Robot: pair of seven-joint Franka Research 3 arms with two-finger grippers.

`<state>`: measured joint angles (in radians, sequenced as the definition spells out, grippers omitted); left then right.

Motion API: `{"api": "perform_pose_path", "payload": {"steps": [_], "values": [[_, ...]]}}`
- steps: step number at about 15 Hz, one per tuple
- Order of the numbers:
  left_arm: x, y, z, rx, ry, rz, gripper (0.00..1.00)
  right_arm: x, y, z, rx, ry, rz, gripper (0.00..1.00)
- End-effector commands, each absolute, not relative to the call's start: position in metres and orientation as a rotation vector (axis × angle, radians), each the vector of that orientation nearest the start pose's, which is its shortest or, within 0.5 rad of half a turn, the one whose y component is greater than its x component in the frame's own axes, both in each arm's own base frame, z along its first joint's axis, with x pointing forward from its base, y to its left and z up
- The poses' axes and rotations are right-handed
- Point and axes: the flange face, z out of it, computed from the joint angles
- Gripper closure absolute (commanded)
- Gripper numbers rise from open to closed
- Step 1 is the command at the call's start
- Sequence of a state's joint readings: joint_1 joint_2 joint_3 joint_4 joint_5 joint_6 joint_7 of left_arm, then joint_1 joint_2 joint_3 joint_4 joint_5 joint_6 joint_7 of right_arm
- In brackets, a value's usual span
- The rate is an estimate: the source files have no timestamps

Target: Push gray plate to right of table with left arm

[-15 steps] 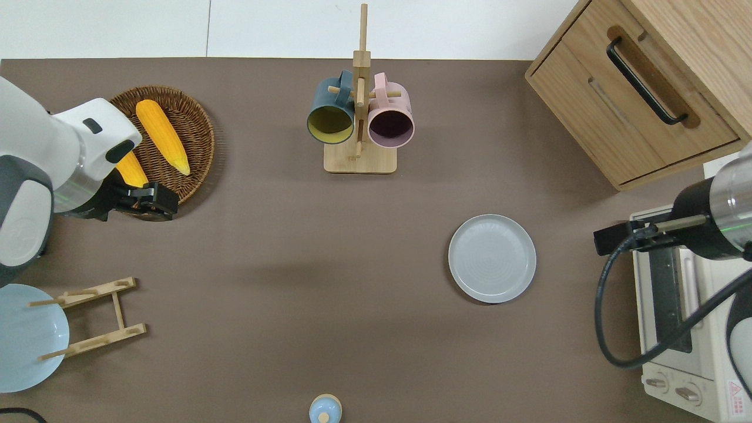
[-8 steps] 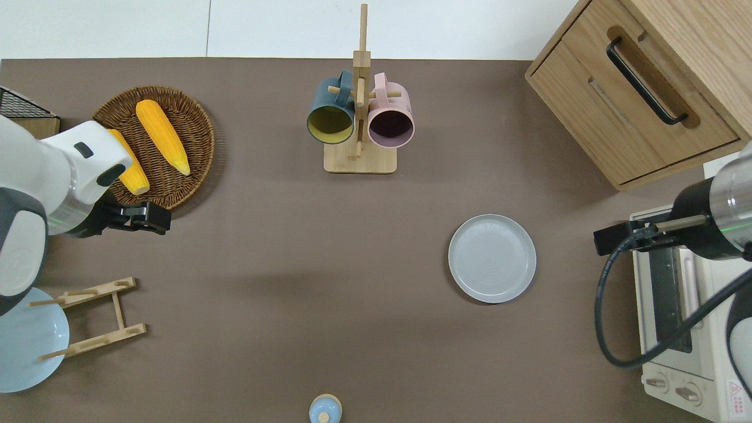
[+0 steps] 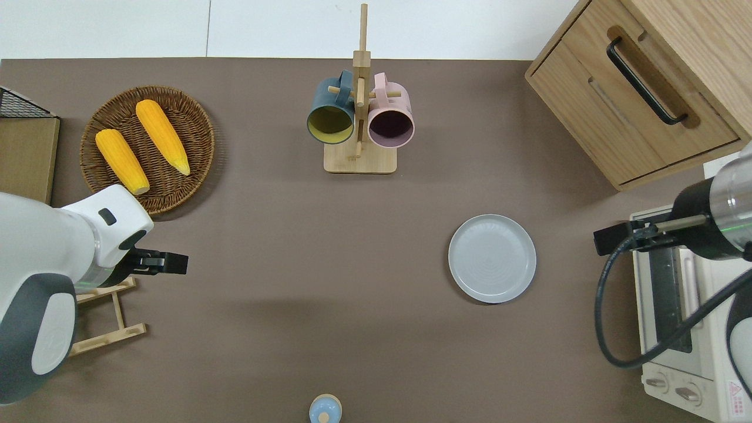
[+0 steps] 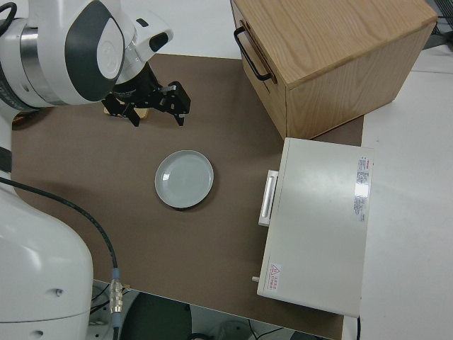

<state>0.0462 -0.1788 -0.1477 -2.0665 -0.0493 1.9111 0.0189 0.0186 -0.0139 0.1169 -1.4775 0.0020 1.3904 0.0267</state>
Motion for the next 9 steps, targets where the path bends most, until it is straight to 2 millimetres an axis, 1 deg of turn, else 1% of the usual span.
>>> {"api": "perform_pose_path", "payload": {"steps": [1, 3, 7, 9], "values": [[0.5099, -0.0566, 0.5232, -3.17, 0.132, -0.02, 0.0, 0.5237, 0.0701, 0.664, -3.131, -0.159, 0.121, 0.017], [0.5111, -0.0585, 0.53, -3.17, 0.138, -0.034, 0.0, 0.5236, 0.0709, 0.664, -3.131, -0.164, 0.121, 0.017], [0.5084, -0.0544, 0.5264, -3.171, 0.09, 0.019, 0.0, 0.5236, 0.0709, 0.664, -3.131, -0.162, 0.121, 0.017], [0.5078, -0.055, 0.526, -3.169, 0.093, 0.027, 0.0, 0.5237, 0.0701, 0.664, -3.131, -0.161, 0.121, 0.017]]}}
